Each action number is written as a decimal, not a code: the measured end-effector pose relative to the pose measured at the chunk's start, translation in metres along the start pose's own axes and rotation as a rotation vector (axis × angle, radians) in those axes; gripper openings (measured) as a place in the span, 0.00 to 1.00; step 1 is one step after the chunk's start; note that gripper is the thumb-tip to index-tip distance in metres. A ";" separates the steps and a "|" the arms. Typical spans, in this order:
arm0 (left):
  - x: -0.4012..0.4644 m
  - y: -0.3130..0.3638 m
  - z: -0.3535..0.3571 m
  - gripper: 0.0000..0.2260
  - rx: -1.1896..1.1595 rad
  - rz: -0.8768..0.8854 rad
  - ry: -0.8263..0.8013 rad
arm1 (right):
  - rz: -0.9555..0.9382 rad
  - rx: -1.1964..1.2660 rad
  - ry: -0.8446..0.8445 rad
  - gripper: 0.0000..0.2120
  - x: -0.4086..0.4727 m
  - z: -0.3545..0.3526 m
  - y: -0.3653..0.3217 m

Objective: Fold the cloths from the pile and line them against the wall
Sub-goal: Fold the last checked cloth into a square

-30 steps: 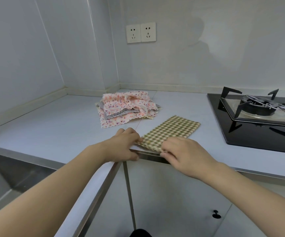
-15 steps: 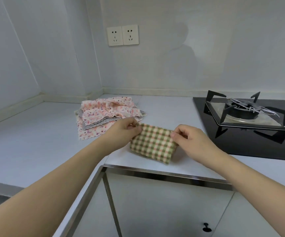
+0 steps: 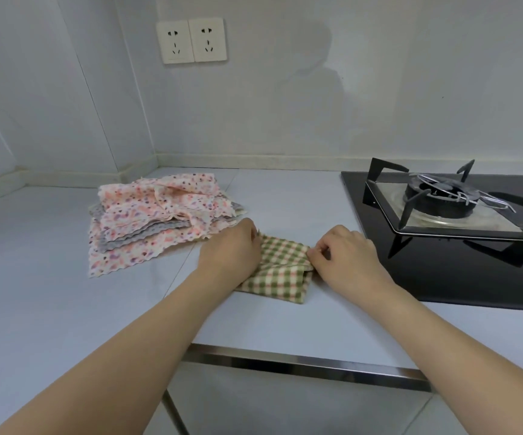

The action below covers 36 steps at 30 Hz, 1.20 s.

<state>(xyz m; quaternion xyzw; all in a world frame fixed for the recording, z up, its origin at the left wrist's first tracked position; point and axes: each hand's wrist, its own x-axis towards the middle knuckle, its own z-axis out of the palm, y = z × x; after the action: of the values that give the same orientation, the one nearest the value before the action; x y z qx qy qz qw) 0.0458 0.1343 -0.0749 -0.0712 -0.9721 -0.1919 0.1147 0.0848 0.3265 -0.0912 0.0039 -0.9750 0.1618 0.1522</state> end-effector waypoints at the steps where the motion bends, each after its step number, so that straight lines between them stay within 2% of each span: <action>1: -0.002 0.000 -0.003 0.08 -0.011 0.002 -0.004 | 0.010 0.009 -0.007 0.12 0.001 -0.001 0.000; 6: -0.042 0.011 -0.022 0.09 -0.072 0.208 0.237 | 0.030 0.040 -0.031 0.11 0.002 -0.001 -0.001; 8: -0.062 0.024 -0.025 0.13 -0.079 0.197 0.161 | 0.033 0.038 -0.033 0.11 0.001 -0.002 -0.002; 10: -0.073 0.038 -0.019 0.20 0.053 0.125 0.081 | 0.042 0.034 -0.046 0.11 0.000 -0.005 -0.004; 12: -0.077 0.050 -0.012 0.25 0.195 0.091 0.094 | 0.048 0.029 -0.071 0.11 -0.001 -0.008 -0.006; 16: -0.080 0.067 -0.009 0.20 0.350 0.128 0.165 | 0.057 0.016 -0.089 0.10 -0.003 -0.010 -0.006; 18: -0.081 0.072 -0.009 0.18 0.403 0.130 0.098 | 0.056 0.014 -0.085 0.11 -0.004 -0.010 -0.006; 22: -0.082 0.079 -0.014 0.17 0.340 0.038 -0.058 | 0.053 -0.022 -0.076 0.14 -0.004 -0.009 -0.007; 30: -0.087 0.078 -0.013 0.25 0.216 -0.091 -0.240 | 0.037 -0.028 -0.083 0.15 -0.002 -0.007 -0.005; 36: -0.079 0.070 -0.011 0.32 0.216 -0.144 -0.319 | 0.015 -0.019 -0.089 0.15 -0.002 -0.007 -0.003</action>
<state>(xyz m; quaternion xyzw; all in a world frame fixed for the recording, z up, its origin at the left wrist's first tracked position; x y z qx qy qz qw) 0.1367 0.1871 -0.0601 -0.0181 -0.9954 -0.0805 -0.0477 0.0890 0.3260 -0.0850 0.0021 -0.9823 0.1533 0.1074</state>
